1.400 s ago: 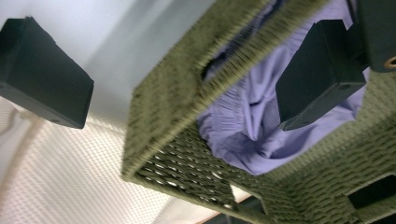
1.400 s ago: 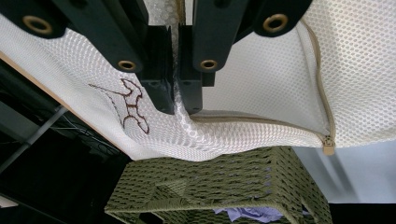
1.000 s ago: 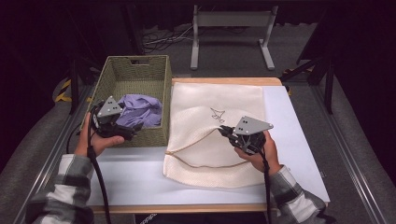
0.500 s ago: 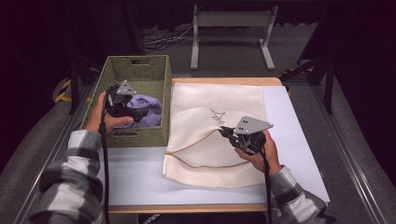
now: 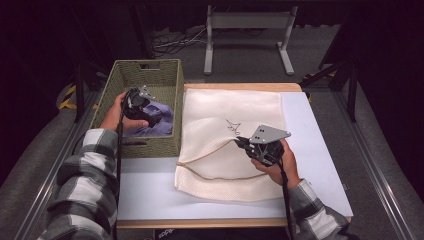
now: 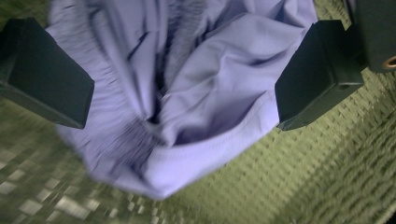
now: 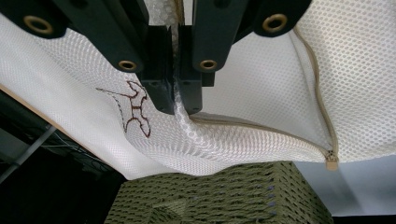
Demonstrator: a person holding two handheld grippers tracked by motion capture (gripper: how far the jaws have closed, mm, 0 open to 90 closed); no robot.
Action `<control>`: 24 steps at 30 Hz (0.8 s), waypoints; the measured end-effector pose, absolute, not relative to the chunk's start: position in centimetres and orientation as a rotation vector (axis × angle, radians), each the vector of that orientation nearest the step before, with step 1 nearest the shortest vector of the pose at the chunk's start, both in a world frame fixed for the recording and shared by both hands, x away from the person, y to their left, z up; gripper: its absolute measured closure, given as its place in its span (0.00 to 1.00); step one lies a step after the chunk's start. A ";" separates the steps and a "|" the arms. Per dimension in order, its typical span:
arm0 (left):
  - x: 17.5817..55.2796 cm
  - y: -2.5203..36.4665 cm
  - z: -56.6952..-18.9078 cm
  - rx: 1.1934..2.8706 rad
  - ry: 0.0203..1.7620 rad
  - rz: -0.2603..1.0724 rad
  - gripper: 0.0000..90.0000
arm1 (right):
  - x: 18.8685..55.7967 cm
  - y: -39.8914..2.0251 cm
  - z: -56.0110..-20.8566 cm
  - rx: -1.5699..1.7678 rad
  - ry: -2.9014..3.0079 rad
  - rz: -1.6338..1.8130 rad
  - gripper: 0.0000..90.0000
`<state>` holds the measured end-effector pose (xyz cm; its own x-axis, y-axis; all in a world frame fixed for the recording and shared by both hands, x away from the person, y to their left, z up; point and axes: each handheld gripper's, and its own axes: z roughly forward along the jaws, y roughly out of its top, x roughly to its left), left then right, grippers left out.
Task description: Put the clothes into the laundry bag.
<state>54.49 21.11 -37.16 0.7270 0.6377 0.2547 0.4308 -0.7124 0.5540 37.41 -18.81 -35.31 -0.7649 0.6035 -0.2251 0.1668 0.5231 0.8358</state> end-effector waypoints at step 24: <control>57.0 21.2 -40.6 2.673 0.937 0.278 0.06 | 36.9 -18.4 -36.4 0.624 2.301 1.100 0.97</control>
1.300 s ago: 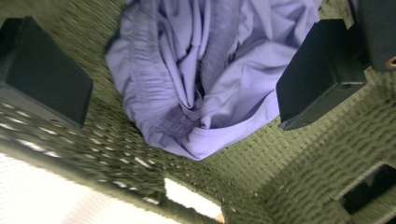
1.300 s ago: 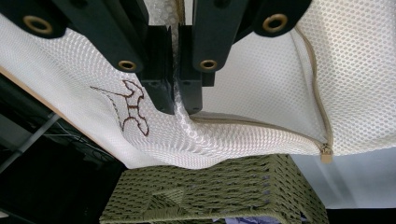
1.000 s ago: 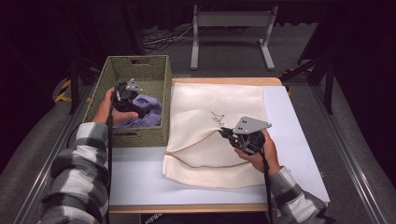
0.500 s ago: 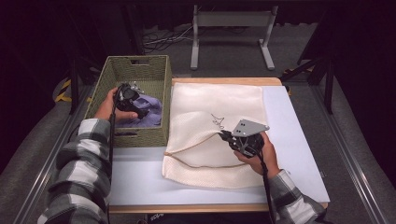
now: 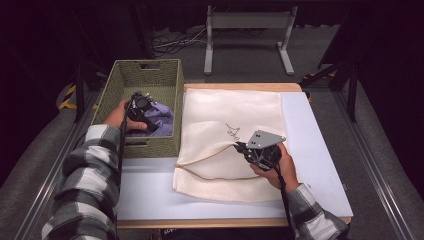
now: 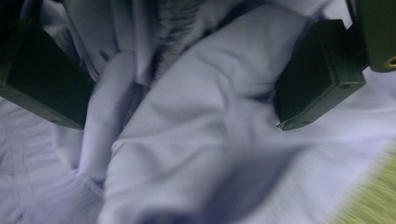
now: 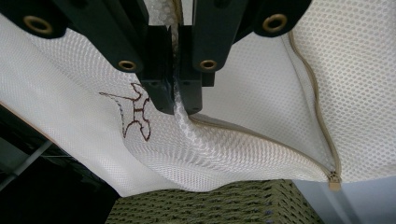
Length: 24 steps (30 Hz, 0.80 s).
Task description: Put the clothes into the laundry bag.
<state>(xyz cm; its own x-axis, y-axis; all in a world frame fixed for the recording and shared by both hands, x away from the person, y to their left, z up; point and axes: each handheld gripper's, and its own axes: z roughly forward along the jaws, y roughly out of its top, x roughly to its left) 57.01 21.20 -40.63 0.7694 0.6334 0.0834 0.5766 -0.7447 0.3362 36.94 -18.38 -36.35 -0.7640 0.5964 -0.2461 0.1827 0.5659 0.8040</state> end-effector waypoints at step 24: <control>56.8 20.9 -39.8 2.760 0.819 0.365 0.83 | 37.1 -18.6 -36.8 0.624 2.325 1.113 0.97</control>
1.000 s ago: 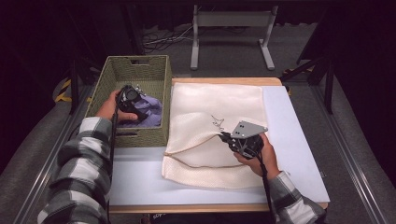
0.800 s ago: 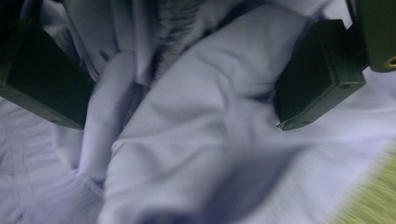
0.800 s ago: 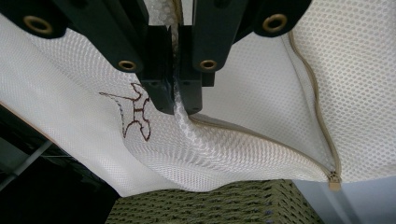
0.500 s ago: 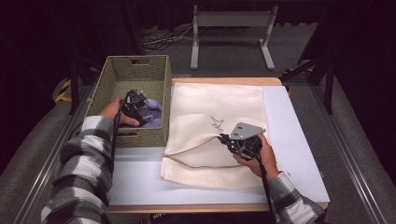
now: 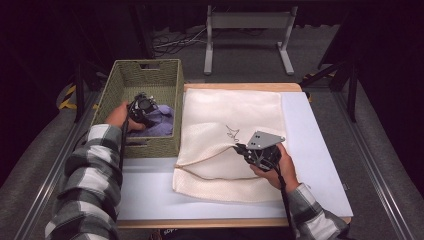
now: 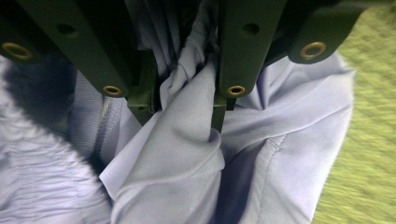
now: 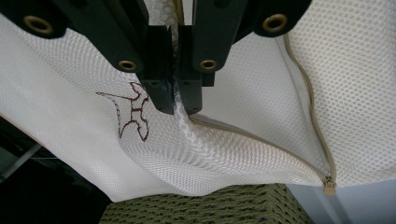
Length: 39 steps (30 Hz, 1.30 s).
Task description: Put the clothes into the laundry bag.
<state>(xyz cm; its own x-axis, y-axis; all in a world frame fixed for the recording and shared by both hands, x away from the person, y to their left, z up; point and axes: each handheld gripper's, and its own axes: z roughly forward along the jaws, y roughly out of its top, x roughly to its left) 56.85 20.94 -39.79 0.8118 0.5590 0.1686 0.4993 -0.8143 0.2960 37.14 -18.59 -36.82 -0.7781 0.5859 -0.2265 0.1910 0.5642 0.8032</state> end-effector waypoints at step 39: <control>45.3 22.9 -31.4 2.075 0.682 0.501 0.83 | 37.8 -19.0 -36.2 0.634 2.258 1.140 0.98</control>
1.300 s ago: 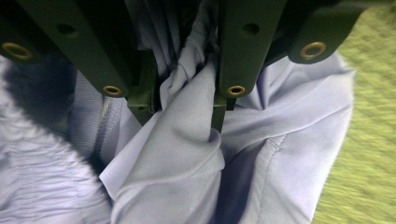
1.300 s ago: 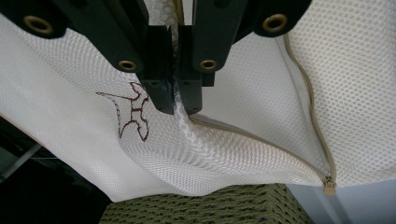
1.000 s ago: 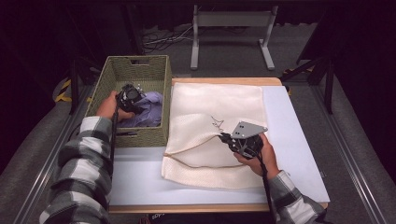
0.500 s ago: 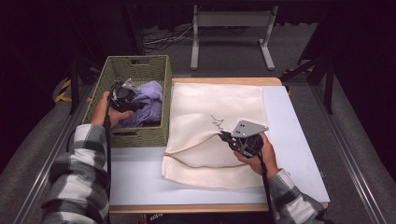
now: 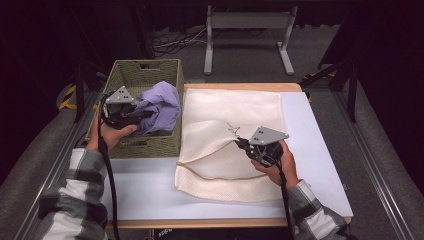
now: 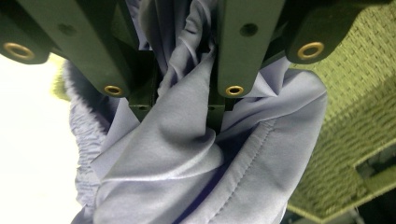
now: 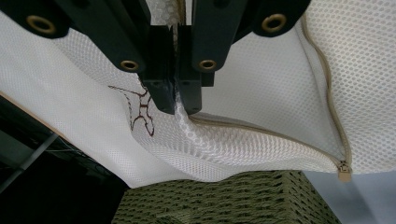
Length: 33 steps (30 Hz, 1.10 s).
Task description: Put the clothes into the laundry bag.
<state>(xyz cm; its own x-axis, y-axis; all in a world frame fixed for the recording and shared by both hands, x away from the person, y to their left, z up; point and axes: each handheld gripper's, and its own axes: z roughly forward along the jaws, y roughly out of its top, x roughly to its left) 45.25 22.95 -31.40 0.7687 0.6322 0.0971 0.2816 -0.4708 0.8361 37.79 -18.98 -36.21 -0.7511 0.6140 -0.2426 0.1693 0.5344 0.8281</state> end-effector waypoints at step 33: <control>33.3 17.8 -32.3 1.927 0.475 0.369 0.84 | 38.2 -18.7 -36.3 0.643 2.248 1.147 0.98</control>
